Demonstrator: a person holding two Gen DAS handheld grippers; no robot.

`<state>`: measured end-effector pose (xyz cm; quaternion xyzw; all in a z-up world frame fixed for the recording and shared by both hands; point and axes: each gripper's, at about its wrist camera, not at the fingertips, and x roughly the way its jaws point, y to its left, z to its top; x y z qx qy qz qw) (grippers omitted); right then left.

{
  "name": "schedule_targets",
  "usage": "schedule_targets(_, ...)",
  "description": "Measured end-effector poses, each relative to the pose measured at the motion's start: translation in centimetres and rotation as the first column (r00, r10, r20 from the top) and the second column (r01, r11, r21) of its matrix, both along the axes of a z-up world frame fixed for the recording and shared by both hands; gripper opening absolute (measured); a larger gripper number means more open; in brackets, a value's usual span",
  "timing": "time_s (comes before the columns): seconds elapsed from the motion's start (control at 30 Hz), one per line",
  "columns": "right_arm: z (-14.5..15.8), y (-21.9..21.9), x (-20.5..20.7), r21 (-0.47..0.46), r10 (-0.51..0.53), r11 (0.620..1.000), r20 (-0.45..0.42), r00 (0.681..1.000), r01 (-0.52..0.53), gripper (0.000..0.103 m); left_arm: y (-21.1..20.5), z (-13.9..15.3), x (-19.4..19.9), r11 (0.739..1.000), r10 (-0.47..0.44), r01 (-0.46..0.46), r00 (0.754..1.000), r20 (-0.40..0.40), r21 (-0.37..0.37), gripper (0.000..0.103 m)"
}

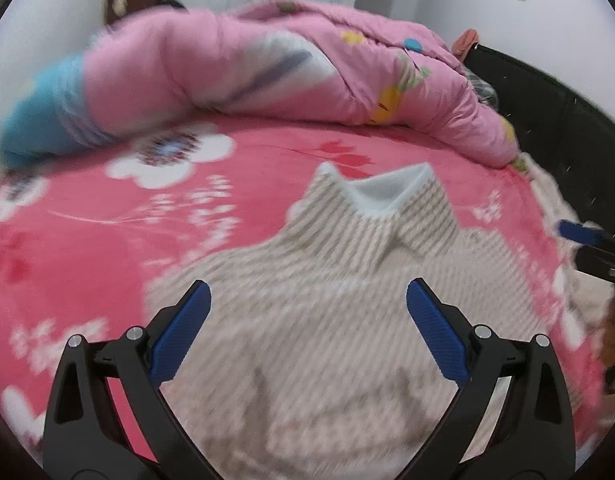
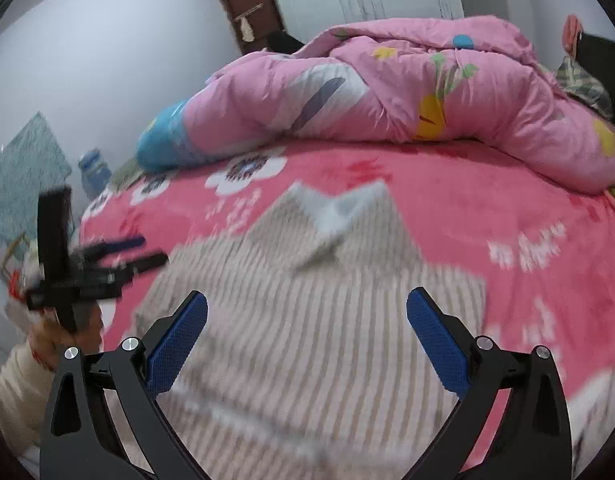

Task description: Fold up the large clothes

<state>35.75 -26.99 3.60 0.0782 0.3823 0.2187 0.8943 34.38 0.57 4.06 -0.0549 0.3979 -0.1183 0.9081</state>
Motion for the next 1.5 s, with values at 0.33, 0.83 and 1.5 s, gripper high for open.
schedule_targets(0.33,-5.1,1.6,15.2,-0.036,-0.089,0.996,-0.215,0.973,0.083,0.090,-1.5,-5.0,12.9,0.991,0.031,-0.047,0.991,-0.128,-0.127,0.058)
schedule_targets(0.83,-5.3,3.0,15.7,-0.137,-0.041,0.990,-0.222,0.974,0.010,0.015,-2.1,-5.1,14.4,0.984,-0.008,-0.020,0.988,-0.155,-0.178,0.010)
schedule_targets(1.5,-3.1,0.4,-3.4,-0.122,0.192,0.973,-0.046,0.980,-0.196,0.013,-2.7,-3.9,-5.9,0.961,-0.276,0.276,0.961,-0.026,-0.018,0.000)
